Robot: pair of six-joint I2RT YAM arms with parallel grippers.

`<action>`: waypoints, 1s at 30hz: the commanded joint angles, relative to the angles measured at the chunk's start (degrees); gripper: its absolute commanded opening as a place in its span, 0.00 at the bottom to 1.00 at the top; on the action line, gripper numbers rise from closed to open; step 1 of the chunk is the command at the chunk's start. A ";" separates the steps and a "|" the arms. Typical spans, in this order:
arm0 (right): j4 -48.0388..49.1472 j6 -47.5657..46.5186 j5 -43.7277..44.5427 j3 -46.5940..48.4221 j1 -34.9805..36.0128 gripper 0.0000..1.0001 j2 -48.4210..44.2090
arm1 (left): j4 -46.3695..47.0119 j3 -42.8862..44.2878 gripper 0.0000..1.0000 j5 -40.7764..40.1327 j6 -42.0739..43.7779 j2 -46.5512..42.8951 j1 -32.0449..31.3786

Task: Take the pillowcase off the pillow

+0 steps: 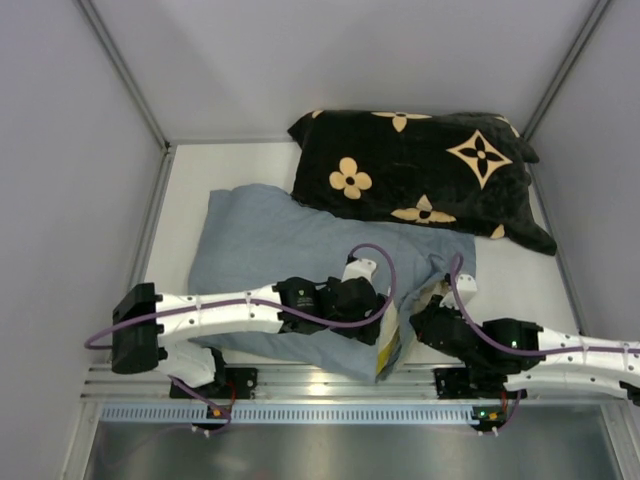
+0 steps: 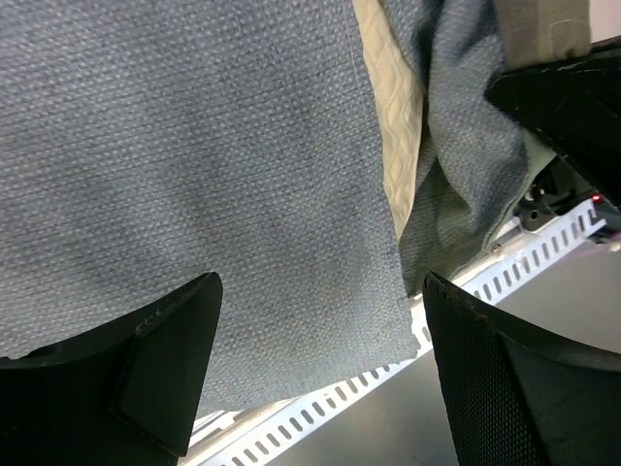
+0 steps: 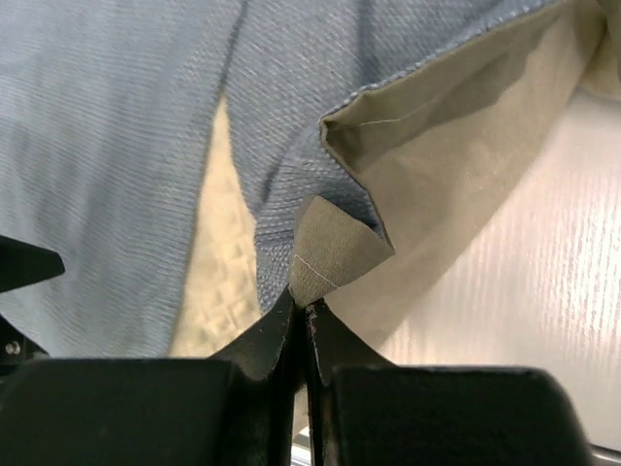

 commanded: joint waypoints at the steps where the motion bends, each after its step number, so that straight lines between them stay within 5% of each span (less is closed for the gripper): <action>1: -6.41 3.63 -1.80 -1.62 -0.34 0.00 -3.22 | 1.45 3.41 0.88 -2.29 0.15 2.31 -1.18; 12: -5.88 1.52 -1.71 -2.23 -0.34 0.00 -9.12 | 0.84 7.55 0.86 -4.67 1.03 12.60 -2.15; 15: -5.88 1.88 -2.15 -2.67 -0.25 0.00 -9.03 | -0.13 7.29 0.76 -5.90 1.12 12.44 -2.14; 20: -5.80 2.05 -1.98 -3.02 -0.25 0.00 -8.86 | -2.50 5.44 0.40 -9.67 0.42 7.26 -2.06; 25: -4.83 2.23 -1.98 -3.81 -0.34 0.00 -7.54 | -6.71 2.37 0.29 -12.14 -1.60 0.49 -2.06; 30: -1.49 2.93 -4.00 -6.45 -0.34 0.00 -5.08 | -10.76 -2.55 0.00 -15.92 -4.15 -3.74 -1.53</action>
